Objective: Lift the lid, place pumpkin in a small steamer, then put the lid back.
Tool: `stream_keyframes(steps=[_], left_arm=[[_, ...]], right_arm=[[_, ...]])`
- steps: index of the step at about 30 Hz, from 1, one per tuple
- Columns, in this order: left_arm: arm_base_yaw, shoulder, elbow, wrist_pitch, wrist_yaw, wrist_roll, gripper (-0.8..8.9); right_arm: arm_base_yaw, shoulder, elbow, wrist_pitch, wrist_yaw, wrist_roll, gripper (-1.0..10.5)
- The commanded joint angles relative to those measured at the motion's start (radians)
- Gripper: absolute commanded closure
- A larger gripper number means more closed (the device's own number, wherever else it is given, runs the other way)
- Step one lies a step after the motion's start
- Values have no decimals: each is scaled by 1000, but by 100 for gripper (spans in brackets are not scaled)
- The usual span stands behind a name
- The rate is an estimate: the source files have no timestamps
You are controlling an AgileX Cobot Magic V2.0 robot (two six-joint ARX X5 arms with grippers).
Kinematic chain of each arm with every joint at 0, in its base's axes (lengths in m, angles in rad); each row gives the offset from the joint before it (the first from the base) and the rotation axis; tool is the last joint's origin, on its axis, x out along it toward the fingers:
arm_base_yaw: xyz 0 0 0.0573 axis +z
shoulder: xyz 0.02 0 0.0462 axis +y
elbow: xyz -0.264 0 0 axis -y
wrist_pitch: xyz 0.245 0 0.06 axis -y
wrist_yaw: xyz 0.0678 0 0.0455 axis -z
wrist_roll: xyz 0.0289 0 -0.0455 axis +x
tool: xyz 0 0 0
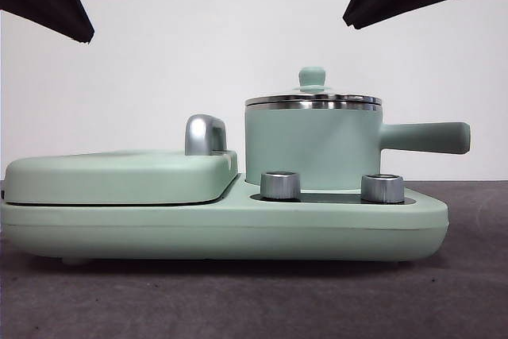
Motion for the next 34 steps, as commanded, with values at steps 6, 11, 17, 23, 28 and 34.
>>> stream_keyframes(steps=[6,11,17,23,28,34], left_arm=[[-5,5,5,10,0,12,807],[-3,0,5,10,-1,55,807],[92,-86,-35,15,5,87,807],[233,-230,-129,90,5,41,807],[339,-358,-246,196,5,35,807],[441,-505,-385,273,5,30,807]], right_arm=[[7,6,6,13,1,-6,908],[7,6,6,13,0,-6,908],[7,6,6,14,1,-6,908],[7,6,6,14,1,-6,908],[7,6,6,14,1,-6,908],[7,6,6,14,0,-6,908]])
